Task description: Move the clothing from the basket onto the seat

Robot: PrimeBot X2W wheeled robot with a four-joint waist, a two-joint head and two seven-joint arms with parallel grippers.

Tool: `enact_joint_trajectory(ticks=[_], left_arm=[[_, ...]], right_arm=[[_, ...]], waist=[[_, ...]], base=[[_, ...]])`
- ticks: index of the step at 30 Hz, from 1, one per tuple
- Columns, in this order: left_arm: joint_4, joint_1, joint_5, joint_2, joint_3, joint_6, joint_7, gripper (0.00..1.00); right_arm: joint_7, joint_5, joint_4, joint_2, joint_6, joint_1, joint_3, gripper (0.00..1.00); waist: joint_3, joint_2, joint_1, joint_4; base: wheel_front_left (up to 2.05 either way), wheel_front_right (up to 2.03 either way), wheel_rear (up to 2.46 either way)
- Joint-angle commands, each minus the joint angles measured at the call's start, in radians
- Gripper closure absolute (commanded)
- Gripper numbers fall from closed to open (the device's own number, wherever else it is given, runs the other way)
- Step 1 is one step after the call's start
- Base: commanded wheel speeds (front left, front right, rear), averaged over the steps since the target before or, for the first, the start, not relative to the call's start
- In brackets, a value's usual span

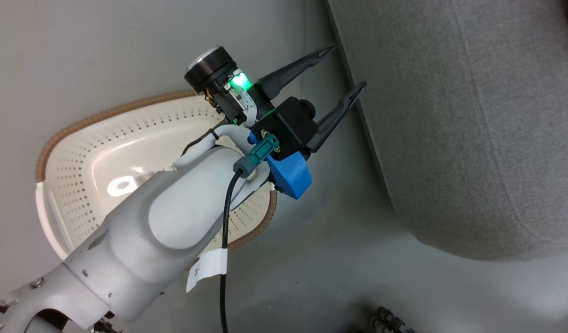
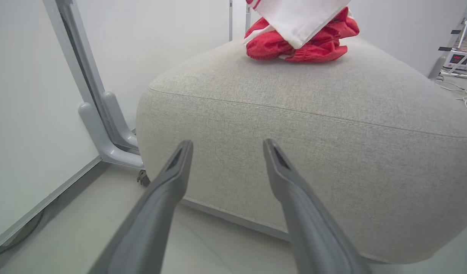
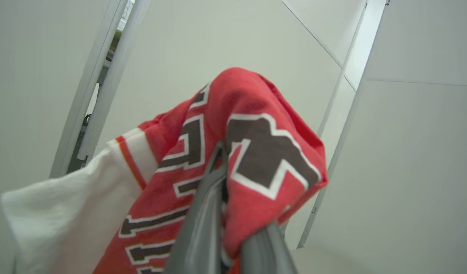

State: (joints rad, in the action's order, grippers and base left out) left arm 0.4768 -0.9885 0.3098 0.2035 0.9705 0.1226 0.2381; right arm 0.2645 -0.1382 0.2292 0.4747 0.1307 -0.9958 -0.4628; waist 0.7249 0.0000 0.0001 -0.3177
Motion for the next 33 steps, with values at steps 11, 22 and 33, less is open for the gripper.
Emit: enact_joint_trajectory(ticks=[11, 22, 33], left_arm=[[-0.052, -0.031, -0.011, 0.035, 0.012, -0.011, -0.017, 0.00], [-0.074, -0.044, -0.008, 0.045, 0.021, -0.017, -0.027, 0.00], [-0.042, -0.003, 0.017, 0.018, 0.019, -0.028, 0.010, 0.00]], right_arm=[[0.000, 0.061, 0.226, -0.029, 0.000, 0.056, -0.057, 1.00], [0.000, 0.076, 0.385, -0.090, 0.000, 0.096, -0.054, 1.00], [0.000, 0.051, 0.267, -0.154, 0.000, 0.222, -0.112, 0.00]], waist=[[0.099, 0.0000, -0.0001, -0.008], [0.127, 0.0000, -0.0001, 0.011], [0.022, 0.0000, -0.0001, 0.009]], base=[[0.00, 0.00, 0.00], [0.00, 0.00, 0.00], [0.00, 0.00, 0.00]])
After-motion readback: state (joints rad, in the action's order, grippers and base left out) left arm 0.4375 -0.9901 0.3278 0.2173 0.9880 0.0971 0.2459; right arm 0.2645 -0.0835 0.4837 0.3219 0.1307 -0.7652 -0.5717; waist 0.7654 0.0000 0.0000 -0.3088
